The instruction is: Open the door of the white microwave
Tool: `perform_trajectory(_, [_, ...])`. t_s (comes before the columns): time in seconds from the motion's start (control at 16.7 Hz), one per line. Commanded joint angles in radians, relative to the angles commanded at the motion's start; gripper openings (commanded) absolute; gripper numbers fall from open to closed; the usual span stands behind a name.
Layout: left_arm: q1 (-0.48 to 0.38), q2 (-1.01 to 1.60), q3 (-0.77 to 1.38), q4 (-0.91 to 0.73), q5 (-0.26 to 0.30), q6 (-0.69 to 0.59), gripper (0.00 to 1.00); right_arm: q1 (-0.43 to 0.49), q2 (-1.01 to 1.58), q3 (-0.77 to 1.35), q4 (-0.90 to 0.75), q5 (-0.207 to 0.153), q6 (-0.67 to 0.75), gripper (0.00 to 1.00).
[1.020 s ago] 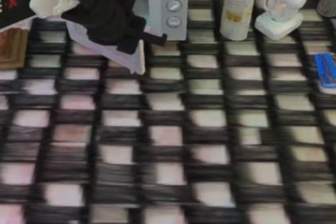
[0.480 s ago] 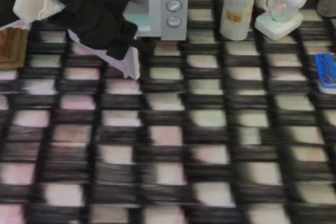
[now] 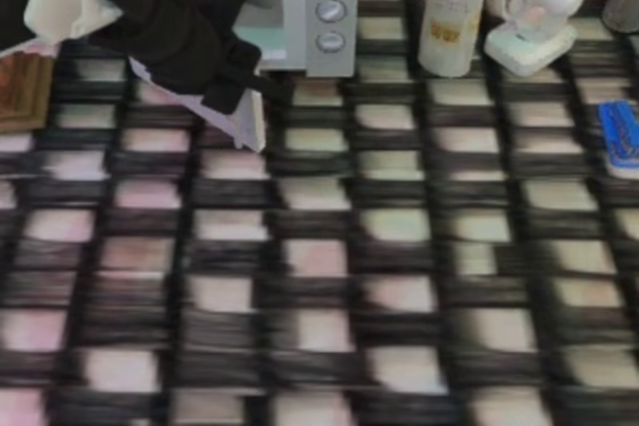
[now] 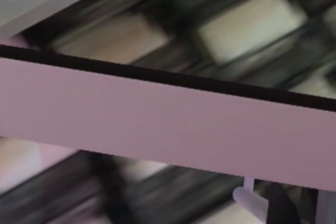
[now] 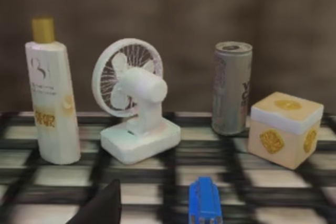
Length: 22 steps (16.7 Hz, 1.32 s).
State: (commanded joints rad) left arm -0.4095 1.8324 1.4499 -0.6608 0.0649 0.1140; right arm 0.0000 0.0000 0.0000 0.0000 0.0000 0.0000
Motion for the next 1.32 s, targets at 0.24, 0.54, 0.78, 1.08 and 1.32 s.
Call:
perform_trajectory(0.24, [0.0, 0.0, 0.0, 0.0, 0.0, 0.0, 0.0, 0.0, 0.0, 0.0, 0.0, 0.0, 0.0, 1.0])
perform_trajectory(0.54, [0.0, 0.0, 0.0, 0.0, 0.0, 0.0, 0.0, 0.0, 0.0, 0.0, 0.0, 0.0, 0.0, 1.0])
perform_trajectory(0.78, [0.0, 0.0, 0.0, 0.0, 0.0, 0.0, 0.0, 0.0, 0.0, 0.0, 0.0, 0.0, 0.0, 1.0])
perform_trajectory(1.08, [0.012, -0.014, -0.018, 0.0, 0.029, 0.042, 0.0, 0.0, 0.0, 0.0, 0.0, 0.0, 0.0, 1.0])
perform_trajectory(1.32, [0.045, -0.037, -0.06, -0.012, 0.072, 0.127, 0.0, 0.0, 0.0, 0.0, 0.0, 0.0, 0.0, 1.0])
